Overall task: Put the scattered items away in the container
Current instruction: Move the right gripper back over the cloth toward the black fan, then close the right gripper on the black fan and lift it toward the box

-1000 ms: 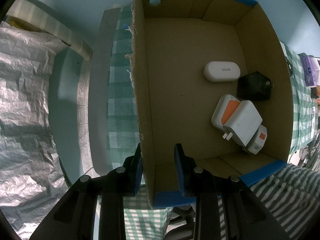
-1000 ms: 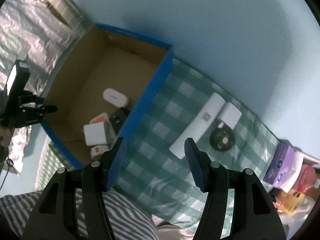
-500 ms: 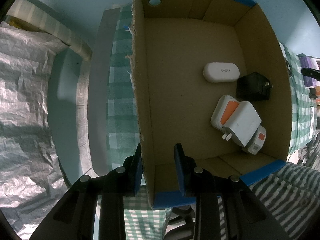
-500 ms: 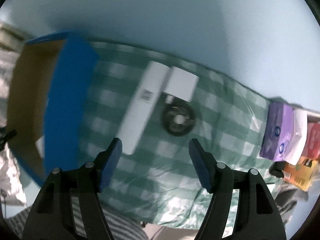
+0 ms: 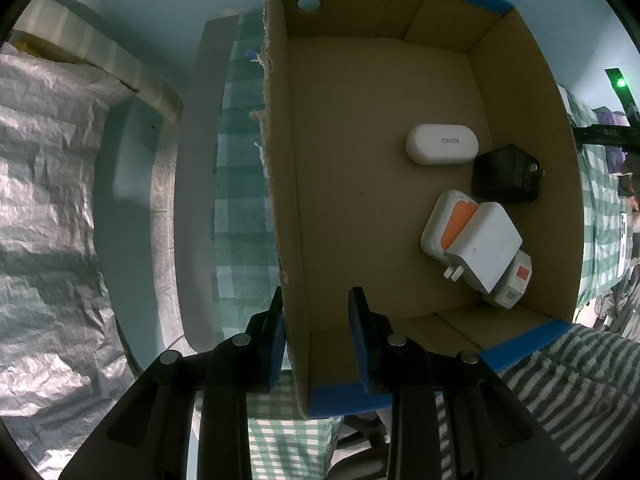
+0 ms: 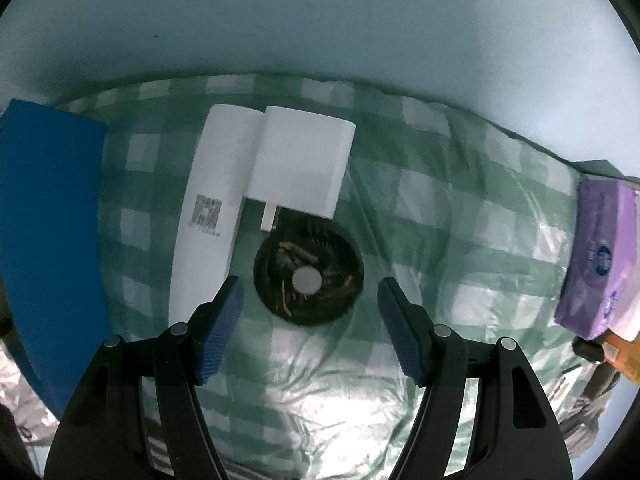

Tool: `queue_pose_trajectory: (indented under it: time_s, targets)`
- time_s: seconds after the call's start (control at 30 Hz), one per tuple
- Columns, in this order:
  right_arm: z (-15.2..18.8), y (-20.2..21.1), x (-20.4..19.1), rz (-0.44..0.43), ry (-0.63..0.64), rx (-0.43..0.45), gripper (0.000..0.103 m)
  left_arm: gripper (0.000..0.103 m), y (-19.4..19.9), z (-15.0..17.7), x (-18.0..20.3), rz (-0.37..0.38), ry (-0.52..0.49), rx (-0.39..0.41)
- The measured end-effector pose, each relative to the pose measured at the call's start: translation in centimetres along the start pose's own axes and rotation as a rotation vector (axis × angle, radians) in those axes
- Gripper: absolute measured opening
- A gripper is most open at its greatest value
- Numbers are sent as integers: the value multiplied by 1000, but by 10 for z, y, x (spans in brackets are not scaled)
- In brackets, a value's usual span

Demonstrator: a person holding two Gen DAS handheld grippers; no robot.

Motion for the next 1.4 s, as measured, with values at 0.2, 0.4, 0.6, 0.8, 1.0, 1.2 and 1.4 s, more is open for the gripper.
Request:
queue_pose_trajectory:
  time_s: [0.2,0.4,0.6,0.8,1.0,1.2,1.4]
  targets:
    - [-15,-17,-3,35,6,-28,70,28,0,0,-1,4,8,1]
    - [-22,-22,-4,56,3,-39,64,28,-1,0,-1,4,12,0]
    - [-16,-31,-13,73,10,-38,62,28,-1,0,-1,4,18,-1]
    - [-3,-24,-8,68,13,-57,62,28,-2,1,-2,-1,20,0]
    - [18,-4,-14,60,48,-45,62,28,-2,1,-2,-4,18,-2]
    - [31,31,-33,53,114,6,62,28,-2,1,-2,-3,19,-2]
    - [49,80,-69,32,212,91,62,28,-2,1,-3,2,19,-3]
Point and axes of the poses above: each gripper's, at about its wrist camera, not at the fingertips, and y roughly against the way its jaws point, x to its right, z to its underside, the point moved 3 cm from there along -y, roughly the way its jaws point, and after that the axes turned 12 degrees about -x, right-handed, at the moved point
